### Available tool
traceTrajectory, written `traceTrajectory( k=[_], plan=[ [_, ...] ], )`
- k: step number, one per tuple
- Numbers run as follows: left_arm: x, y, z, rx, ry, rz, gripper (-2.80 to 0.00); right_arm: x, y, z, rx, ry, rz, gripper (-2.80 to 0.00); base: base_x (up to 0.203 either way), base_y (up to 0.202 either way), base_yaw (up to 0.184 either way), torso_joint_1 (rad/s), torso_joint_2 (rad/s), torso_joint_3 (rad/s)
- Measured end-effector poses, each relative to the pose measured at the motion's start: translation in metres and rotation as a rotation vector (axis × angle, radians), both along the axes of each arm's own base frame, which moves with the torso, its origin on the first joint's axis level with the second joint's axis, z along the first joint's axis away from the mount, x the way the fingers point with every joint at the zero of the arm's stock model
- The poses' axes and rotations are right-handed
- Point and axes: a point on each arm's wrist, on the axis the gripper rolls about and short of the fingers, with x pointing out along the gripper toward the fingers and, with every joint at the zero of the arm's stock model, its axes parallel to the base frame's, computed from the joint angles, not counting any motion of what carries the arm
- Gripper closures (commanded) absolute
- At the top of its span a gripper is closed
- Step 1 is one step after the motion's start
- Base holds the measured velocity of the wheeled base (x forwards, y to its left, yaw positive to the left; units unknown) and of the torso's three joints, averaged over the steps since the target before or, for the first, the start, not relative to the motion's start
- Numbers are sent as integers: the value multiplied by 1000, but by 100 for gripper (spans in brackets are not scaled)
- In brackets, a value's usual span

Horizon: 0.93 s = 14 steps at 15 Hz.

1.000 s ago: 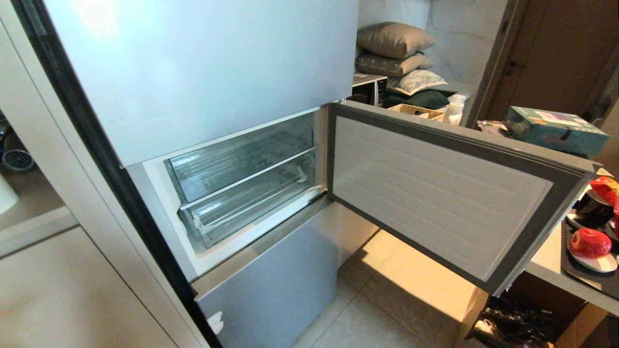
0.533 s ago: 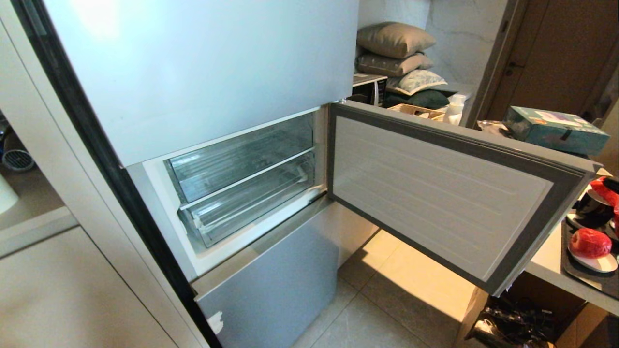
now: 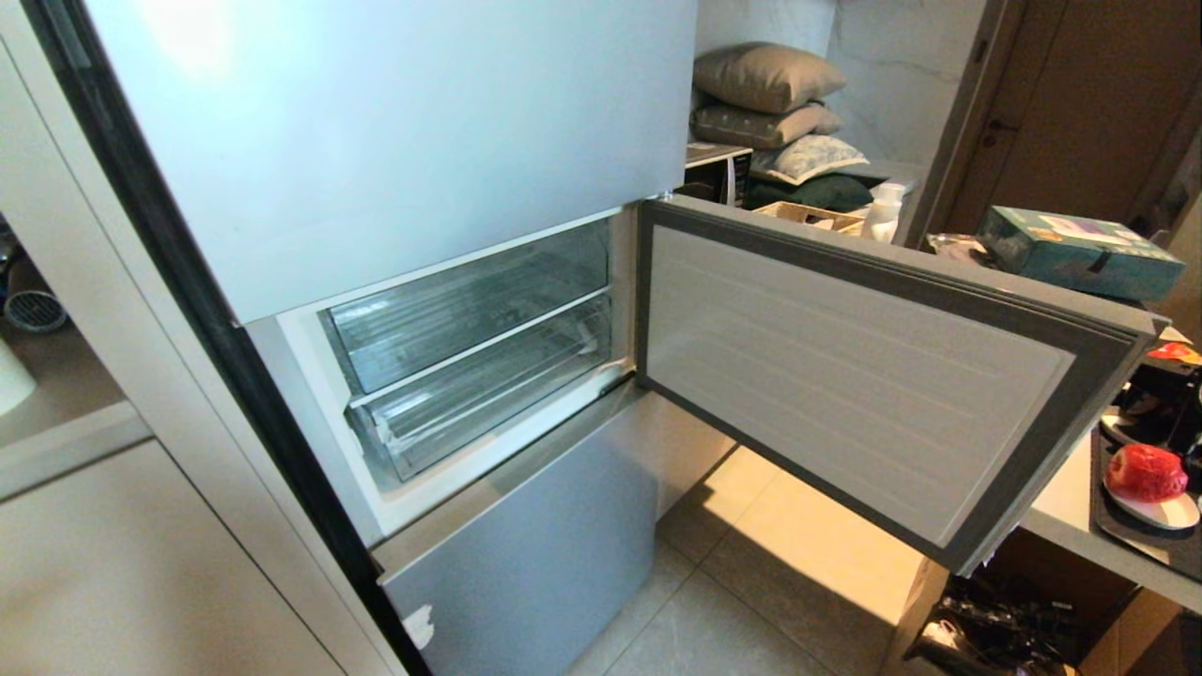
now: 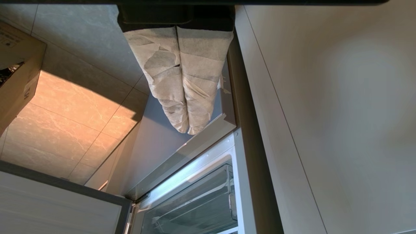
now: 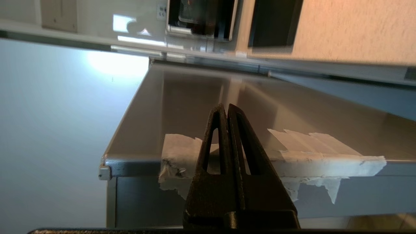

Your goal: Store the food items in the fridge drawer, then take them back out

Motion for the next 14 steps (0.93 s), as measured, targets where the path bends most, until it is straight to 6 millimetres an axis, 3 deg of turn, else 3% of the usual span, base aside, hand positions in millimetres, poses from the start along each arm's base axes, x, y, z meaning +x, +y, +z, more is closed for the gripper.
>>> traceTrajectory(
  k=[3,6,8,12,14],
  plan=[
    [0,0,0,0,0,0,0,-9,19,2,5,8,42,0,0,0,0,0,0,0],
    [0,0,0,0,0,0,0,-32,37,20,-18,-28,59,0,0,0,0,0,0,0],
    [0,0,0,0,0,0,0,-52,50,53,-59,-107,58,0,0,0,0,0,0,0],
    [0,0,0,0,0,0,0,-104,80,150,-175,-366,-30,0,0,0,0,0,0,0],
    [0,0,0,0,0,0,0,-123,76,169,-191,-410,-218,0,0,0,0,0,0,0]
  ],
)
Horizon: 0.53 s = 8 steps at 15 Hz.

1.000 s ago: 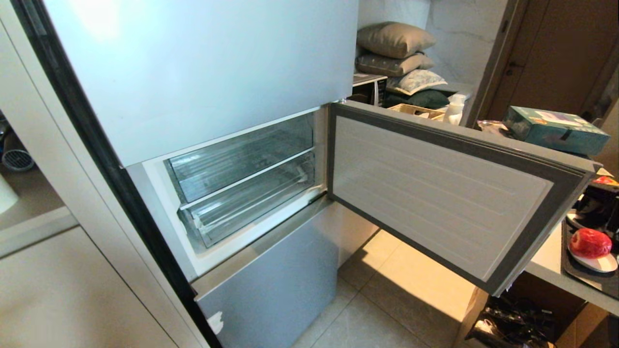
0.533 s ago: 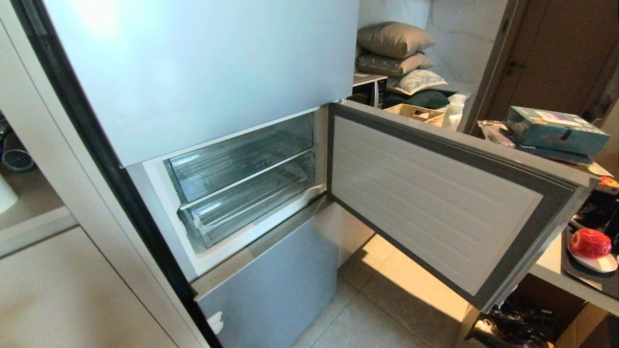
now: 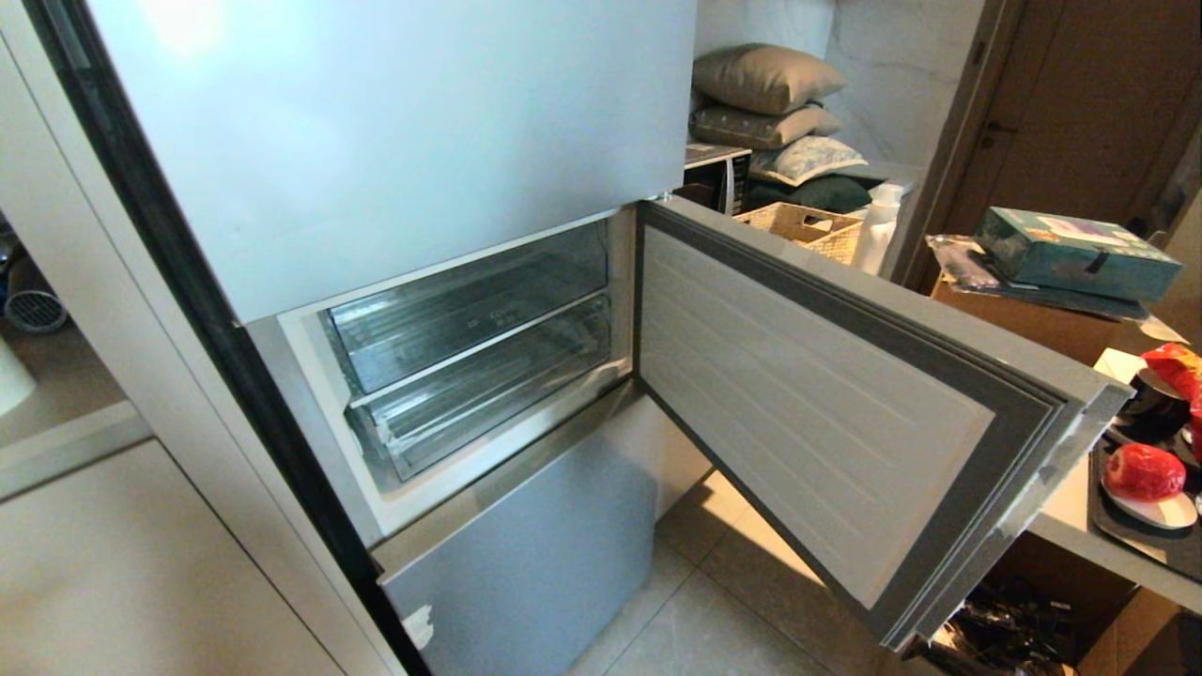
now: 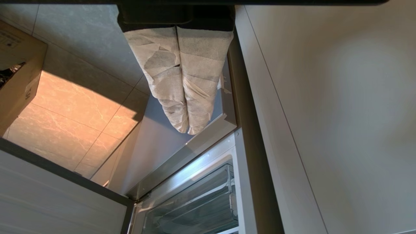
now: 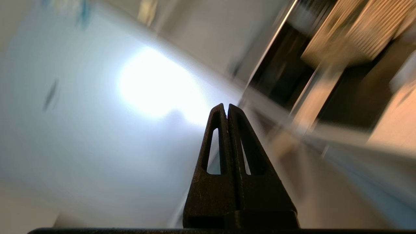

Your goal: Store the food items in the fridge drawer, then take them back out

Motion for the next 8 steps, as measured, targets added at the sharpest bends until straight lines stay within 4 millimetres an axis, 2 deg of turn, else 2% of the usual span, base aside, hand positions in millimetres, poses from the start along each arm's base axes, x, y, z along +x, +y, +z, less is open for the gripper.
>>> traceTrajectory(
  k=[2,4,6,8],
  plan=[
    [0,0,0,0,0,0,0,1,-13,-4,72,5,-199,0,0,0,0,0,0,0],
    [0,0,0,0,0,1,0,16,-29,-29,161,110,-364,0,0,0,0,0,0,0],
    [0,0,0,0,0,0,0,39,-33,-65,193,257,-386,0,0,0,0,0,0,0],
    [0,0,0,0,0,0,0,67,-22,-97,172,376,-313,0,0,0,0,0,0,0]
  ],
)
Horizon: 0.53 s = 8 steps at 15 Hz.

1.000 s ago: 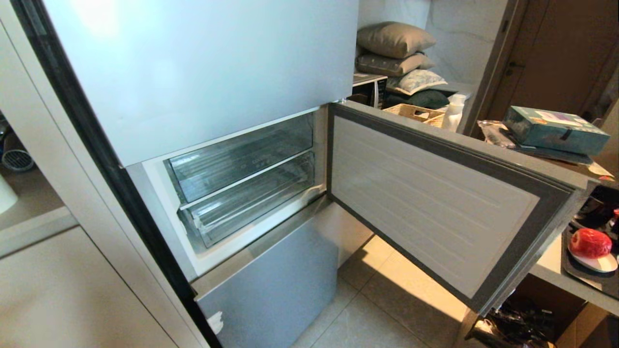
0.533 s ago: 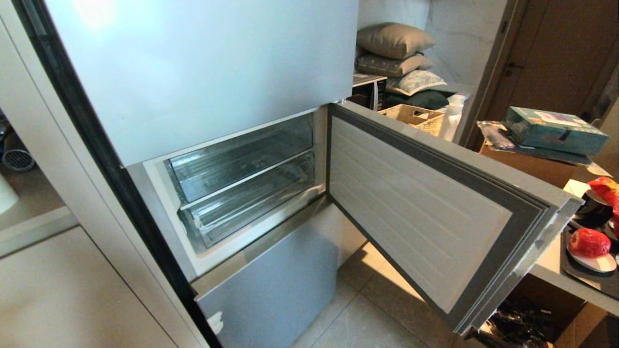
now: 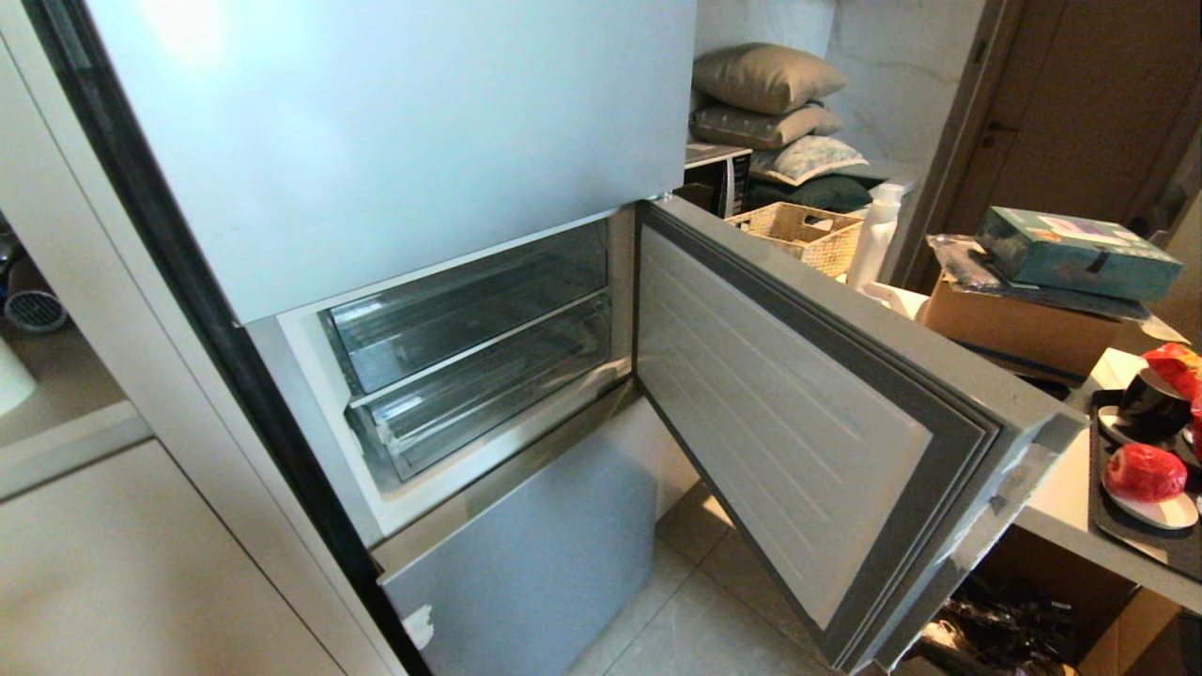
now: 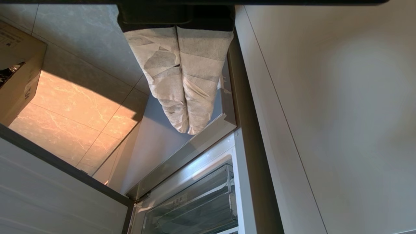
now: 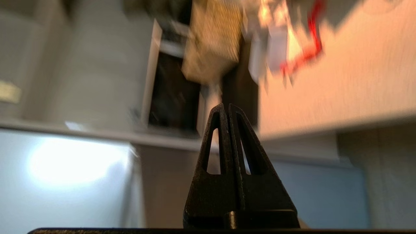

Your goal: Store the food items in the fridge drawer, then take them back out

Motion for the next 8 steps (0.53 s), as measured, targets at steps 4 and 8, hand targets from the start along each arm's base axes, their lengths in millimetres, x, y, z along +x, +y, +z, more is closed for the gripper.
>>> traceTrajectory(
  k=[4,8],
  plan=[
    [0,0,0,0,0,0,0,58,53,-46,-118,147,167,0,0,0,0,0,0,0],
    [0,0,0,0,0,0,0,101,121,-80,-352,174,282,0,0,0,0,0,0,0]
  ],
)
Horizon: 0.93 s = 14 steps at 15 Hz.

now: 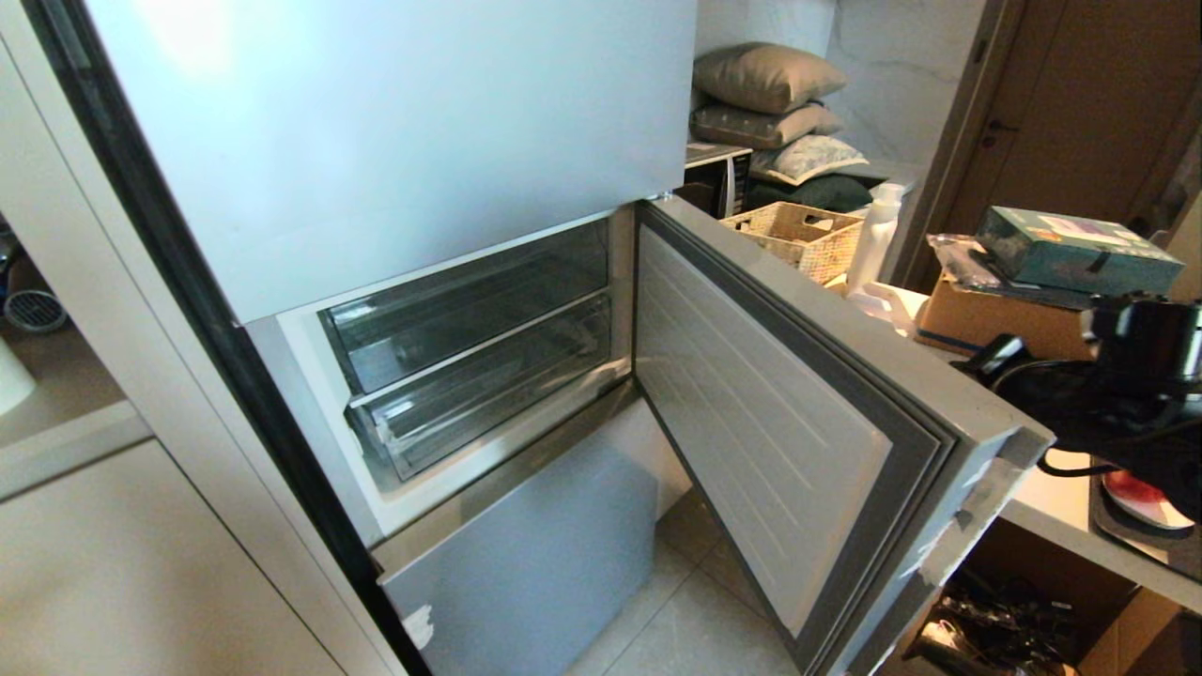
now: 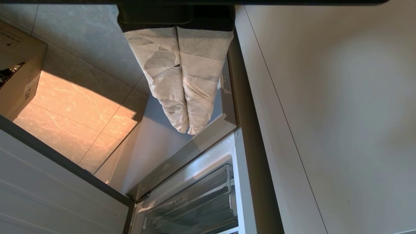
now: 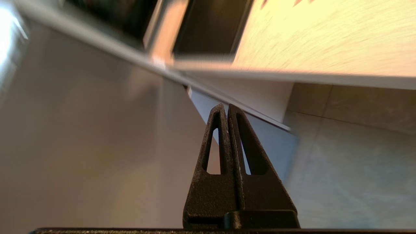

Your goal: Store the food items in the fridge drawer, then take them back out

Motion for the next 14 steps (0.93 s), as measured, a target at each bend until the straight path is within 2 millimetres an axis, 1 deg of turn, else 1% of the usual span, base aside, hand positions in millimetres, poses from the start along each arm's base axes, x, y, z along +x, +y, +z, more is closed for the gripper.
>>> traceTrajectory(
  k=[3,5,6,8,11,12,13,14],
  plan=[
    [0,0,0,0,0,0,0,21,56,-13,-88,1,76,0,0,0,0,0,0,0],
    [0,0,0,0,0,0,0,28,102,-17,-145,-18,158,0,0,0,0,0,0,0],
    [0,0,0,0,0,0,0,27,127,-17,-173,-32,217,0,0,0,0,0,0,0],
    [0,0,0,0,0,1,0,19,179,-14,-195,-74,344,0,0,0,0,0,0,0],
    [0,0,0,0,0,1,0,0,253,5,-159,-175,522,0,0,0,0,0,0,0],
    [0,0,0,0,0,-1,0,-7,269,10,-137,-199,573,0,0,0,0,0,0,0],
    [0,0,0,0,0,1,0,-13,279,14,-115,-213,613,0,0,0,0,0,0,0],
    [0,0,0,0,0,0,0,-18,283,20,-90,-223,633,0,0,0,0,0,0,0]
  ],
)
